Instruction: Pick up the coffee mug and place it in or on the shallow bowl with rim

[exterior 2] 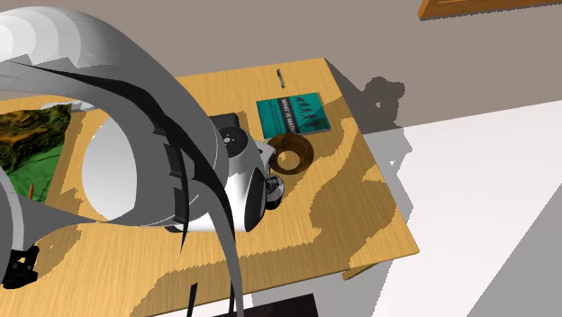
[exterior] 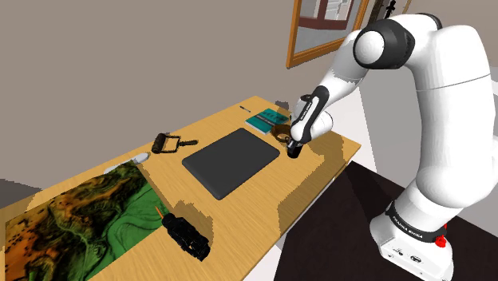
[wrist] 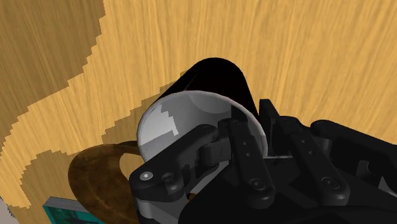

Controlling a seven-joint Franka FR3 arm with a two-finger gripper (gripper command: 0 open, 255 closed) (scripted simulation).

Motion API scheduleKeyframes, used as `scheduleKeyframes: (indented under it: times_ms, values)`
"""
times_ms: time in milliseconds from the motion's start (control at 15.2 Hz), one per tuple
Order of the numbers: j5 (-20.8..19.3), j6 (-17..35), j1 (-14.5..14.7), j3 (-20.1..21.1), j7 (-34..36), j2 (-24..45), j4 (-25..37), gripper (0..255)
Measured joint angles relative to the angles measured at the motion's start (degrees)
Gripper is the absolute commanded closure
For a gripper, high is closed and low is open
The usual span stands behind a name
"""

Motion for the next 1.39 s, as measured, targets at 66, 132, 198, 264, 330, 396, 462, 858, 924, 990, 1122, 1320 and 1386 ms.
scheduleKeyframes:
  times_ms: [66,132,198,264,330,396,462,858,924,990,1122,1320,1386]
  values:
    - [0.0,0.0,0.0,0.0,0.0,0.0,0.0,255]
    - [0.0,-0.2,0.1,0.0,0.0,-0.4,-0.2,255]
    - [0.0,-0.5,0.1,-0.1,0.0,-1.1,-0.5,255]
    - [-0.1,-1.0,0.1,-0.1,-0.1,-1.7,-0.7,255]
    - [-0.1,-1.7,0.3,-0.2,0.0,-2.6,-1.0,255]
    - [-0.1,-2.2,0.2,-0.2,-0.1,-3.5,-1.3,255]
    - [-0.2,-2.5,0.4,-0.4,0.0,-4.2,-1.7,255]
    - [-0.4,-6.2,0.7,-0.8,-0.1,-9.3,-3.1,255]
    - [-0.5,-6.8,0.7,-0.8,-0.2,-10.1,-3.3,255]
    - [-0.5,-7.2,0.9,-0.9,0.0,-10.8,-3.5,255]
    - [-0.6,-8.5,1.0,-1.0,-0.1,-12.4,-3.8,255]
    - [-0.8,-10.5,1.0,-1.2,-0.2,-14.9,-4.3,255]
    - [-0.9,-11.2,1.2,-1.3,-0.1,-15.8,-4.5,255]
